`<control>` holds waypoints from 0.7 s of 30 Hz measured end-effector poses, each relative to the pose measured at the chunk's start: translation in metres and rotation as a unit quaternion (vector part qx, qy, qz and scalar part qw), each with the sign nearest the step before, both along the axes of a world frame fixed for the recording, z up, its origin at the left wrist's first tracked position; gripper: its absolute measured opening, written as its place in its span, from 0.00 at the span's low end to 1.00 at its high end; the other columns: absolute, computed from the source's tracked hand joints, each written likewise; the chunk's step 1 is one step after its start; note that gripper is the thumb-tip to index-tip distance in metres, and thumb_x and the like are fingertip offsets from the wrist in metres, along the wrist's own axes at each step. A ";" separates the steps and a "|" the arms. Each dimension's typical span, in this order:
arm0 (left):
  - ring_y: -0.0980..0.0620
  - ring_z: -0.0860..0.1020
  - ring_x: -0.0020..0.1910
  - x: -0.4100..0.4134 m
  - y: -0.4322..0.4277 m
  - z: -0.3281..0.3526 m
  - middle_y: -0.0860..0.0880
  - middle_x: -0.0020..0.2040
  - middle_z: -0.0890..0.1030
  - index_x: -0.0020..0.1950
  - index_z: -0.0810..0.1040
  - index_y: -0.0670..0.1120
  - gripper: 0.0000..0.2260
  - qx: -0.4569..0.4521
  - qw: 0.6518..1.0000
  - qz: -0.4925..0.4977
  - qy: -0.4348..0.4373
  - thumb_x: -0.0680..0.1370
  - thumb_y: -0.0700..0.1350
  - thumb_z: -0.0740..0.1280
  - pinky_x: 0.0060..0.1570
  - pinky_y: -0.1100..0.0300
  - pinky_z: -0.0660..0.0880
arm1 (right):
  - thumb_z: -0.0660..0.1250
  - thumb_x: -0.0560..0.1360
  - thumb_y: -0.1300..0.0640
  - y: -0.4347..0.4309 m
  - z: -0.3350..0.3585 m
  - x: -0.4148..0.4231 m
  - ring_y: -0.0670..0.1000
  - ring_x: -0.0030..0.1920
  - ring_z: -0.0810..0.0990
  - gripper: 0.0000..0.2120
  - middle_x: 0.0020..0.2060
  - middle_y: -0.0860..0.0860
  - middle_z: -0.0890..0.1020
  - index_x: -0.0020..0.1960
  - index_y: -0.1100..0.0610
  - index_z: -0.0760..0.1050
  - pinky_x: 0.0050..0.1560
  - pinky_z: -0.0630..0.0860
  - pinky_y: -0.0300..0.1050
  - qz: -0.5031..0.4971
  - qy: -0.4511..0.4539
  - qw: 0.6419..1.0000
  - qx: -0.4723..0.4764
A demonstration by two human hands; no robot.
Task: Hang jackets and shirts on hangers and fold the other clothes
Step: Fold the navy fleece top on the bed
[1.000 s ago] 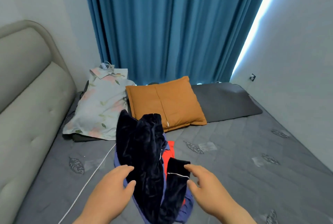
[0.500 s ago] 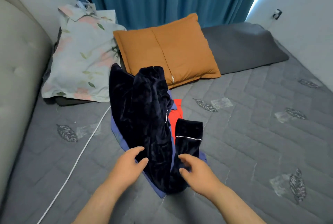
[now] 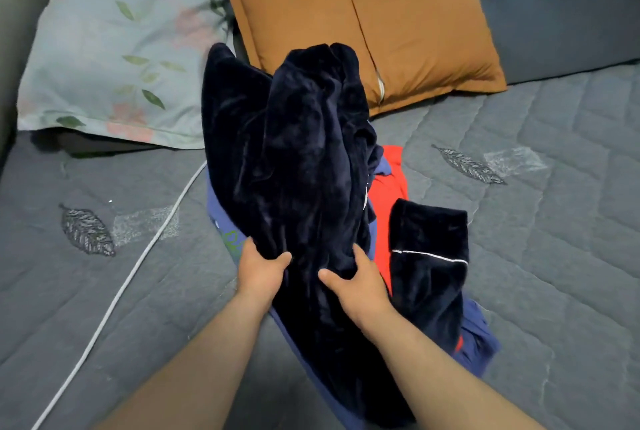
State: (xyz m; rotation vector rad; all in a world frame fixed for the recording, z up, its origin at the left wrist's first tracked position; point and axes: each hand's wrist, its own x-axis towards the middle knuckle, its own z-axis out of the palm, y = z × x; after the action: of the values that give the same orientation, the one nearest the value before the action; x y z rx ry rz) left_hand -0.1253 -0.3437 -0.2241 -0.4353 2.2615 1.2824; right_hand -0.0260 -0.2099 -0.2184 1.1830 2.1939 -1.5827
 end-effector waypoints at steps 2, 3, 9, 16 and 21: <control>0.48 0.80 0.51 0.001 -0.003 0.001 0.50 0.51 0.81 0.52 0.75 0.48 0.09 0.010 1.000 0.004 -0.013 0.74 0.40 0.71 0.56 0.54 0.76 | 0.74 0.71 0.53 0.002 0.006 -0.002 0.42 0.41 0.79 0.13 0.41 0.45 0.81 0.54 0.49 0.78 0.48 0.76 0.38 -0.008 0.040 0.999 -0.024; 0.47 0.80 0.50 0.002 -0.005 0.004 0.50 0.48 0.81 0.48 0.75 0.48 0.07 0.022 0.999 0.010 -0.027 0.74 0.39 0.70 0.55 0.52 0.76 | 0.73 0.72 0.58 0.003 0.011 0.002 0.41 0.35 0.77 0.05 0.35 0.44 0.80 0.46 0.51 0.79 0.43 0.75 0.40 0.000 0.049 0.999 -0.016; 0.47 0.80 0.45 0.043 -0.044 0.031 0.45 0.44 0.83 0.46 0.79 0.48 0.10 0.040 0.993 0.004 -0.114 0.76 0.33 0.65 0.49 0.53 0.75 | 0.72 0.71 0.63 0.001 0.049 0.080 0.39 0.30 0.74 0.16 0.26 0.42 0.77 0.28 0.47 0.79 0.36 0.70 0.34 0.056 -0.027 0.995 -0.082; 0.41 0.77 0.48 0.083 -0.061 0.047 0.42 0.44 0.80 0.47 0.78 0.45 0.03 -0.090 0.991 0.048 -0.090 0.77 0.40 0.65 0.53 0.50 0.73 | 0.72 0.65 0.70 0.004 0.082 0.136 0.44 0.27 0.71 0.10 0.23 0.52 0.74 0.32 0.58 0.74 0.31 0.67 0.34 -0.023 0.006 1.000 0.001; 0.41 0.78 0.49 0.093 -0.045 0.100 0.44 0.45 0.81 0.50 0.77 0.45 0.04 0.014 0.994 0.107 -0.017 0.77 0.38 0.66 0.56 0.46 0.74 | 0.75 0.68 0.64 0.020 0.136 0.129 0.39 0.34 0.78 0.09 0.34 0.49 0.82 0.35 0.51 0.81 0.40 0.72 0.30 -0.070 0.097 0.993 -0.006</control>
State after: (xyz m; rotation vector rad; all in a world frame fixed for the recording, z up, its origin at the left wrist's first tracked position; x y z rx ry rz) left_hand -0.0320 -0.3883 -0.1244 -0.6990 2.2130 1.3980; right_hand 0.1031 -0.1901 -0.0819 1.2519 2.2574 -1.8352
